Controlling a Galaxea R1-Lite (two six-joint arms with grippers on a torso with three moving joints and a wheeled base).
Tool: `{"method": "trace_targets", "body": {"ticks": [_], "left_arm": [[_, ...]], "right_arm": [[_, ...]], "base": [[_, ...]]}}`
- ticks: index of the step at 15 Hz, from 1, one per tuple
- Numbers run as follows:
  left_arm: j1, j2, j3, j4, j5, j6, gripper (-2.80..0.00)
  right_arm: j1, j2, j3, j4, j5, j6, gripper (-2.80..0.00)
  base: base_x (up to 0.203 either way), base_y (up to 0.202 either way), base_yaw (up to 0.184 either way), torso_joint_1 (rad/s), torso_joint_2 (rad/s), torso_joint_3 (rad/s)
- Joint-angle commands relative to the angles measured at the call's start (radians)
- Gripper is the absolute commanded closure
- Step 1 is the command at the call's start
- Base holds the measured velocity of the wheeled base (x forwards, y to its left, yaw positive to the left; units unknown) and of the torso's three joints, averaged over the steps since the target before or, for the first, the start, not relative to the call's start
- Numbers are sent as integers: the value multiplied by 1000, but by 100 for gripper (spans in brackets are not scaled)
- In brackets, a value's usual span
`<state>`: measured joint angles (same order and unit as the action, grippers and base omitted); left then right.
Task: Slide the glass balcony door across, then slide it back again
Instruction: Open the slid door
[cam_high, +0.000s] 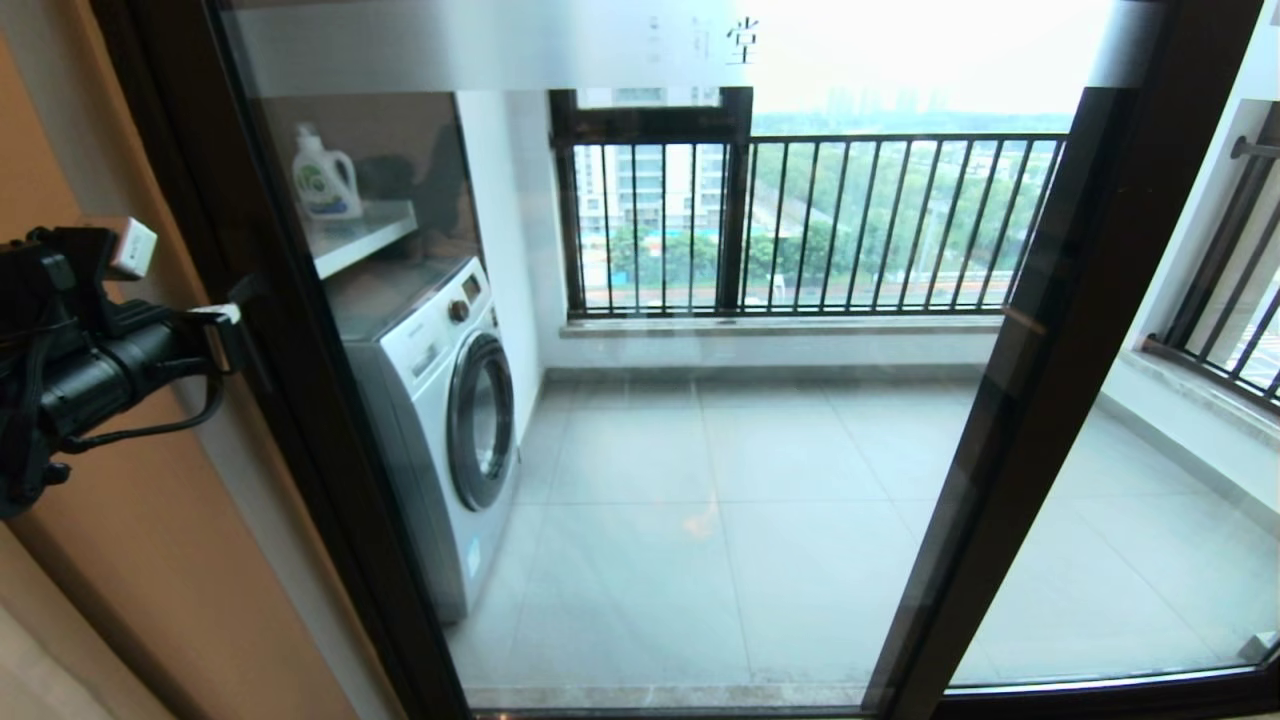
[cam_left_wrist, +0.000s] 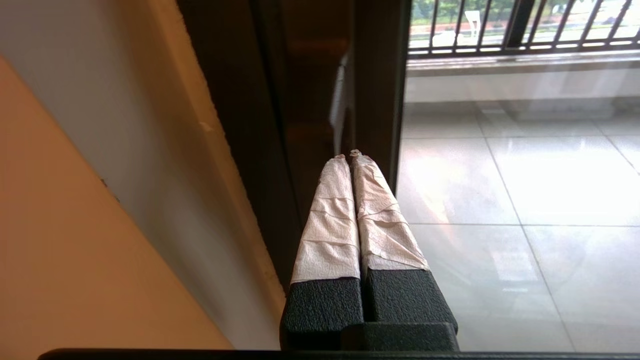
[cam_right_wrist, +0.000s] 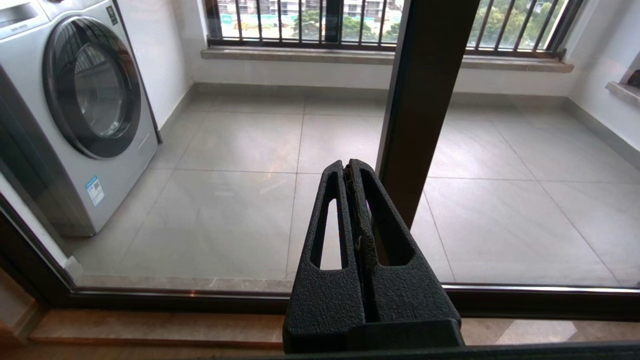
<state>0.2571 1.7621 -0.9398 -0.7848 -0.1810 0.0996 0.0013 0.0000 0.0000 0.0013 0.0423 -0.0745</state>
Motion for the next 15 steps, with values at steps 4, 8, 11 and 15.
{"method": "trace_targets", "body": {"ticks": [4,8,11,15], "left_arm": [[110,-77,19,-2,-109,-28,0],[111,-50,7,0,-112,-25,0],[110,7,-25,-1,-102,-21,0],[89,83,-66,-1,-93,9,0]], "right_arm": [[0,-2,3,0,1,-1,0],[0,-2,3,0,1,-1,0],[0,-2,3,0,1,-1,0],[0,-2,3,0,1,-1,0]], "base": [[0,0,0,0,0,0],[0,0,0,0,0,0],[0,0,0,0,0,0],[0,0,0,0,0,0]]}}
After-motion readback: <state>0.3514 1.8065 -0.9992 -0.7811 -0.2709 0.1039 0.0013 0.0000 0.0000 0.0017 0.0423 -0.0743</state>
